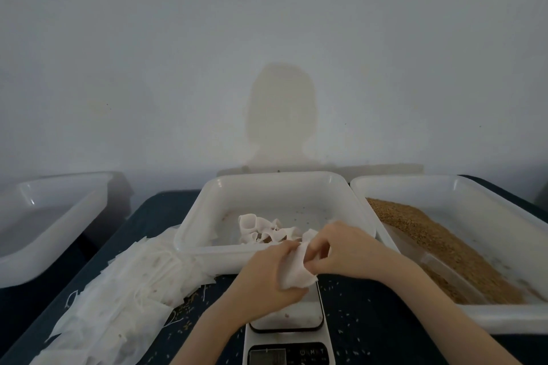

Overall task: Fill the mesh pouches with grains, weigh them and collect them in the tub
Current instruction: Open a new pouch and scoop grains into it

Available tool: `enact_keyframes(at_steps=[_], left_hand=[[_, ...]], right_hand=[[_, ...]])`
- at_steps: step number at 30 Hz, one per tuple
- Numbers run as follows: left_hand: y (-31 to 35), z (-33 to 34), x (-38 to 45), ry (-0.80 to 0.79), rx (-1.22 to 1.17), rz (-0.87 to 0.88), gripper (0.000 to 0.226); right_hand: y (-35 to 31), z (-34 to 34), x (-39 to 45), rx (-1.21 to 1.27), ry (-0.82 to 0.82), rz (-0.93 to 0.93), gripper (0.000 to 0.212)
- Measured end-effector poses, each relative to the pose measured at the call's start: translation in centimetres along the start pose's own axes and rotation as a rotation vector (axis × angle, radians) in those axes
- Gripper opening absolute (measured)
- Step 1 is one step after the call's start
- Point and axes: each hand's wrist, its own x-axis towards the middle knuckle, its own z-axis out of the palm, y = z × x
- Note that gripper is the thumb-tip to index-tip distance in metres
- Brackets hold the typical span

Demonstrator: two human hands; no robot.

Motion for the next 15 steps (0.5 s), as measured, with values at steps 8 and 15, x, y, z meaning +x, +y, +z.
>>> enact_keyframes(at_steps=[8,15], left_hand=[[0.5,0.3,1.3,0.004,-0.118,0.015,0.029],[0.4,1.4,2.2,-0.017,-0.094,-0.032,0.029]], right_hand=[[2.6,-0.9,-1.4,0.225,0.077,-0.049,0.012],[8.2,-3.4,-4.9,0.072,0.26,0.212,0.012]])
